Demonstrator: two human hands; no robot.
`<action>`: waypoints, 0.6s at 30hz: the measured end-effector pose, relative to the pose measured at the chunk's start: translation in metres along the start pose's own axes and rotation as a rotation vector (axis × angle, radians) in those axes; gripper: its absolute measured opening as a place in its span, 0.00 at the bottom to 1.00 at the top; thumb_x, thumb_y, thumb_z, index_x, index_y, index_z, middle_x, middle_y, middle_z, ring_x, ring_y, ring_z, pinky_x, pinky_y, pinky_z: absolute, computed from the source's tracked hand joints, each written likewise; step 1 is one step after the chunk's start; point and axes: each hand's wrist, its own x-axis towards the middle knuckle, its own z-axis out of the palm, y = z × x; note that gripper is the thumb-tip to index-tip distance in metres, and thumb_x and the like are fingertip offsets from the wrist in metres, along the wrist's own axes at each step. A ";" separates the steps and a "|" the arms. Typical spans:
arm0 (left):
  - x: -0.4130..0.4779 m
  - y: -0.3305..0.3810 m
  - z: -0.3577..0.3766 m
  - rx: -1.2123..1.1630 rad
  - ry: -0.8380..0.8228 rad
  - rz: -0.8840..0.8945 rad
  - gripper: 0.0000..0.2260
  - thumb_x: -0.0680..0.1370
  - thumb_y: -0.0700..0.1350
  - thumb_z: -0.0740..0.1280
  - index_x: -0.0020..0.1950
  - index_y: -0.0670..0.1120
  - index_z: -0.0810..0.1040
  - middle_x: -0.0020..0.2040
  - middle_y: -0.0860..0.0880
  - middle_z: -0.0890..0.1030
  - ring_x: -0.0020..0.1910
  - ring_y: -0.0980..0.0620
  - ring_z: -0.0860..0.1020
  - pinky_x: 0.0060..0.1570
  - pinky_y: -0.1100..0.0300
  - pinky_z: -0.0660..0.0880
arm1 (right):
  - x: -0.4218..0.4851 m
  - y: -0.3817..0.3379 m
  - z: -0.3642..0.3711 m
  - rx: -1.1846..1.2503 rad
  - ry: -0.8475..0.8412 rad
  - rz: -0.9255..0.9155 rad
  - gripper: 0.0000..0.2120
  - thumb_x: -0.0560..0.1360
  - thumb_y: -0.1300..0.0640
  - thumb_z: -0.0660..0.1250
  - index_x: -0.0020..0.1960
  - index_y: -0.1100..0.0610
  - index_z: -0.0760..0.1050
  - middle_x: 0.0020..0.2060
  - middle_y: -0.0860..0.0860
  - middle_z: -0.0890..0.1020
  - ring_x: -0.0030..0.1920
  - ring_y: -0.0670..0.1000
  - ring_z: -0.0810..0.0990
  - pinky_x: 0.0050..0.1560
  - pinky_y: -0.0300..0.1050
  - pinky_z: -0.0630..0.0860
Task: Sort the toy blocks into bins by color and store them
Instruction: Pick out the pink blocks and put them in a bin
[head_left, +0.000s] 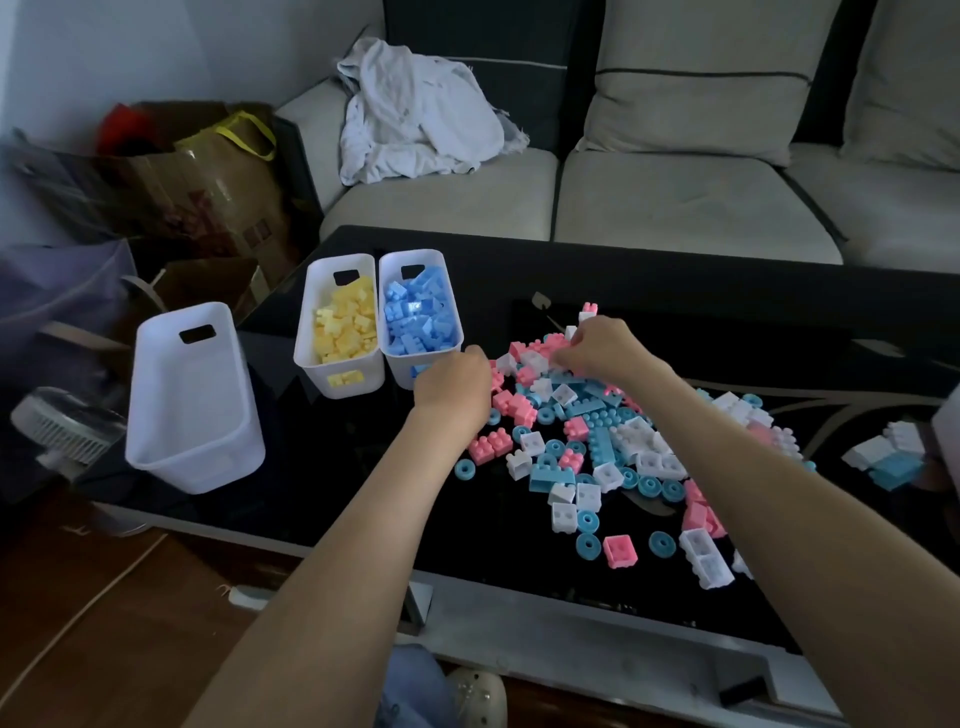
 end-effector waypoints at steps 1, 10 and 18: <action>0.000 0.001 -0.001 -0.012 0.009 -0.012 0.08 0.78 0.36 0.61 0.57 0.40 0.69 0.53 0.41 0.77 0.50 0.44 0.78 0.37 0.56 0.69 | 0.000 -0.001 0.003 -0.032 -0.009 0.014 0.10 0.77 0.55 0.63 0.41 0.61 0.73 0.31 0.52 0.73 0.28 0.48 0.69 0.31 0.39 0.69; 0.003 0.031 -0.014 -0.022 0.025 -0.046 0.18 0.74 0.37 0.66 0.63 0.38 0.67 0.60 0.40 0.70 0.58 0.43 0.74 0.45 0.56 0.71 | -0.027 0.011 -0.009 0.270 0.173 -0.066 0.09 0.74 0.54 0.64 0.48 0.60 0.77 0.35 0.51 0.78 0.32 0.46 0.73 0.31 0.36 0.70; -0.005 0.102 -0.021 -0.361 0.030 0.122 0.11 0.78 0.39 0.62 0.59 0.39 0.71 0.52 0.43 0.75 0.51 0.43 0.76 0.42 0.55 0.71 | -0.082 0.064 -0.056 0.635 0.253 0.049 0.07 0.76 0.51 0.66 0.51 0.53 0.77 0.40 0.48 0.81 0.36 0.45 0.77 0.35 0.38 0.71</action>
